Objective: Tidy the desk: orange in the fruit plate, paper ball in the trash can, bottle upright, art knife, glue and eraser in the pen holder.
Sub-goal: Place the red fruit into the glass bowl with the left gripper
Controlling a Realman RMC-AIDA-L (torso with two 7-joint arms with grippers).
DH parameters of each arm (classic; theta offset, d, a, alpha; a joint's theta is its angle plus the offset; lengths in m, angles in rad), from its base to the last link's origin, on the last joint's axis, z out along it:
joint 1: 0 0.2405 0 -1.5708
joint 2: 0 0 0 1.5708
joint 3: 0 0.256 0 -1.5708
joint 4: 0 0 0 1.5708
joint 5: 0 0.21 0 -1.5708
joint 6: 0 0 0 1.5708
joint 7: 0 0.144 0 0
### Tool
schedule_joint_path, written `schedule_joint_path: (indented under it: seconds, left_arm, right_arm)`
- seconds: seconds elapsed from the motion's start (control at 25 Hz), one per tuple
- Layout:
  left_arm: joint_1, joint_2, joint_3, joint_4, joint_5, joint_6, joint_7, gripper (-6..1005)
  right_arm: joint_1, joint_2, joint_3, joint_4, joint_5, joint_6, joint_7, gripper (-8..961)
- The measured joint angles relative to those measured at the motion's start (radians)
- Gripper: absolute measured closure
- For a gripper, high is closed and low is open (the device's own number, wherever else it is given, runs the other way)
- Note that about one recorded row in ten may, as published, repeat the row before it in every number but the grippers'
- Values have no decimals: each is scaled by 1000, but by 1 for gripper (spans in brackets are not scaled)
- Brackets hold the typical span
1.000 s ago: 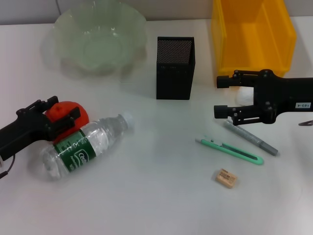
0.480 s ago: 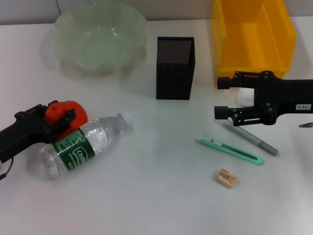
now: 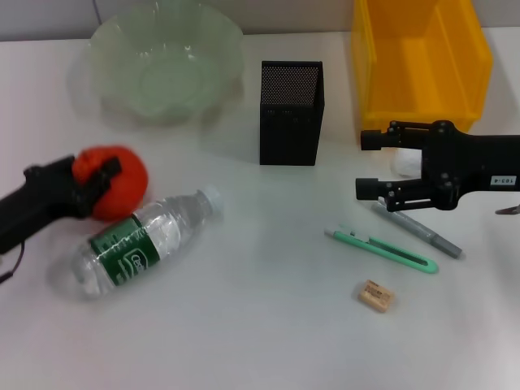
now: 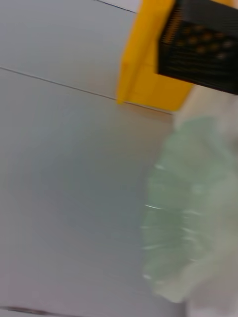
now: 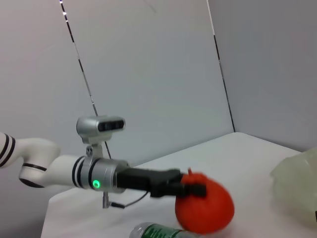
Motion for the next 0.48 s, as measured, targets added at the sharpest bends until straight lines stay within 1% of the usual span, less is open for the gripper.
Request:
schedule_joint_path:
  seconds: [0.12, 0.24, 0.32, 0.36, 0.48]
  left_arm:
    - [-18, 0, 0, 3, -76, 31, 1, 718]
    - [-56, -1, 0, 12, -127, 53, 9, 748]
    - [-95, -3, 0, 13, -139, 52, 12, 765]
    - [-127, -4, 0, 11, -143, 41, 12, 773]
    - [-203, -7, 0, 1, -145, -29, 13, 796]
  right_arm:
    - [-5, 1, 1, 0, 2, 0, 0, 167]
    - [-6, 2, 1, 1, 3, 0, 0, 169]
    - [-6, 3, 2, 4, 4, 0, 0, 170]
    - [-6, 3, 1, 4, 4, 0, 0, 171]
    - [-6, 6, 1, 6, 5, 0, 0, 173]
